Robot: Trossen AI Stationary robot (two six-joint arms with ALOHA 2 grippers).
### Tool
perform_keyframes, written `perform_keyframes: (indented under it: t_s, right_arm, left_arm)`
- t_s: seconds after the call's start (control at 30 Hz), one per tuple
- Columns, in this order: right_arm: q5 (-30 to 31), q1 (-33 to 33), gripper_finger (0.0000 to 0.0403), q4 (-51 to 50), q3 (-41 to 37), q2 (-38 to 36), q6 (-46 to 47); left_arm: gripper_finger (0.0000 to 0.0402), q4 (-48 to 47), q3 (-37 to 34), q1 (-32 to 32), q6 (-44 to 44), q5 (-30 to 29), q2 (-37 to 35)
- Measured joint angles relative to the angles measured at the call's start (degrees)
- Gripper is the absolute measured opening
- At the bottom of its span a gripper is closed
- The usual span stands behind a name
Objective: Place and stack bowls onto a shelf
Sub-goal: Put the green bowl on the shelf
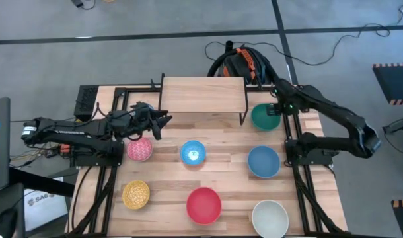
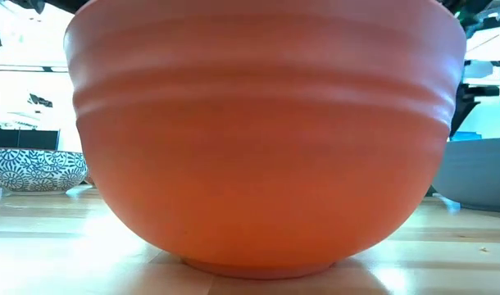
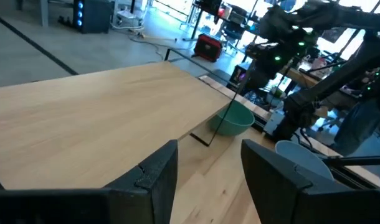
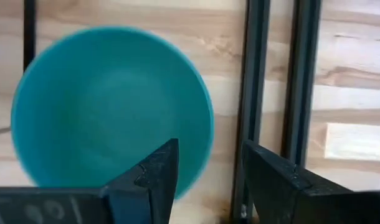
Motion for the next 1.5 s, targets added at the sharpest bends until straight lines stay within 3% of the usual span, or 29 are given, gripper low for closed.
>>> perform_keyframes:
  t_s: [0.23, 0.5, 0.77, 1.17, 1.5]
  right_arm:
    - [-1.6, -6.0, 0.0201, 2.9, -0.7, 6.1, -5.0]
    - [-4.6, -6.2, 0.0201, 9.3, -11.6, 3.7, -1.6]
    - [-6.7, -6.2, 0.0196, 12.9, -13.2, 4.1, -1.3]
    - [-6.1, -6.5, 0.0129, 15.1, -13.2, 10.2, -1.2]
    - [-6.4, -6.6, 0.0044, 16.7, -13.0, 11.3, -1.6]
  left_arm:
    - [0.0161, -2.2, 0.0, -0.1, -1.3, 0.0, 0.0]
    - [0.0161, -4.6, 0.0, -0.2, -4.8, -0.1, 0.0]
    - [0.0161, -5.2, 0.0, -0.2, -3.9, -1.5, 0.0]
    - [0.0161, -8.2, 0.0, -0.2, -5.4, -0.4, 0.0]
    - [0.0161, -10.5, 0.0, -0.9, -5.8, 0.0, 0.0]
